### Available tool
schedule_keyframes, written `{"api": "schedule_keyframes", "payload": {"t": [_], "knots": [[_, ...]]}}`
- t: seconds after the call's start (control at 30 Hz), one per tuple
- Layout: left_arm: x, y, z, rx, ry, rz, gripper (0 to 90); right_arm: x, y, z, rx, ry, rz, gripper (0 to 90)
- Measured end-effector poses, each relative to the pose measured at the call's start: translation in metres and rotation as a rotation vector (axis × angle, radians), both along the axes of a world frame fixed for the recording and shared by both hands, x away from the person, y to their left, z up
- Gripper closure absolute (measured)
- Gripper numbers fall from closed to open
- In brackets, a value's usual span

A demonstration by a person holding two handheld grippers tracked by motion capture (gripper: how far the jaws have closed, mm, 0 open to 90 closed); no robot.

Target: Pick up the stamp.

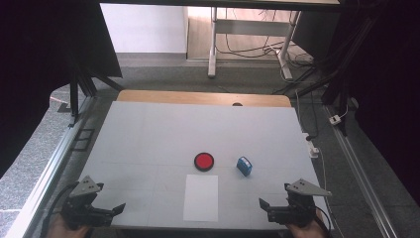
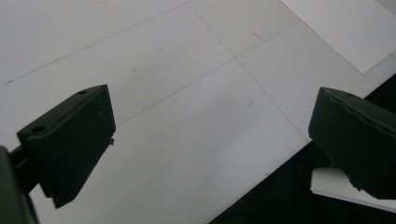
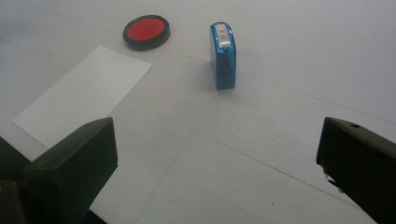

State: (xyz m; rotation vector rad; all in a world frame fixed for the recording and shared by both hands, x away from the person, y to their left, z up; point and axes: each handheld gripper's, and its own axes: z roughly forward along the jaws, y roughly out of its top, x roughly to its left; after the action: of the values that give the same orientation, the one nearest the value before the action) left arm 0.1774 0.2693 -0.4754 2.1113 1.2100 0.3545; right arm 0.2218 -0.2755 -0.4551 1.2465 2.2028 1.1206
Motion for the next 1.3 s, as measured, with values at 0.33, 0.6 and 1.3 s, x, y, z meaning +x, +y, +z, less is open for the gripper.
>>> {"api": "schedule_keyframes", "payload": {"t": [0.33, 0.6, 1.3], "knots": [[0.001, 0.002, -0.001, -0.033, 0.018, -0.024, 2.8, -0.001, 0.003, 0.000, -0.034, 0.000, 0.003, 0.0], [0.003, 0.003, -0.001, -0.049, 0.029, -0.032, 2.0, 0.000, 0.006, -0.001, -0.049, 0.011, 0.042, 0.0], [0.003, 0.005, -0.001, -0.062, 0.037, -0.026, 0.3, 0.002, 0.012, 0.004, -0.080, -0.013, 0.074, 0.0]]}}
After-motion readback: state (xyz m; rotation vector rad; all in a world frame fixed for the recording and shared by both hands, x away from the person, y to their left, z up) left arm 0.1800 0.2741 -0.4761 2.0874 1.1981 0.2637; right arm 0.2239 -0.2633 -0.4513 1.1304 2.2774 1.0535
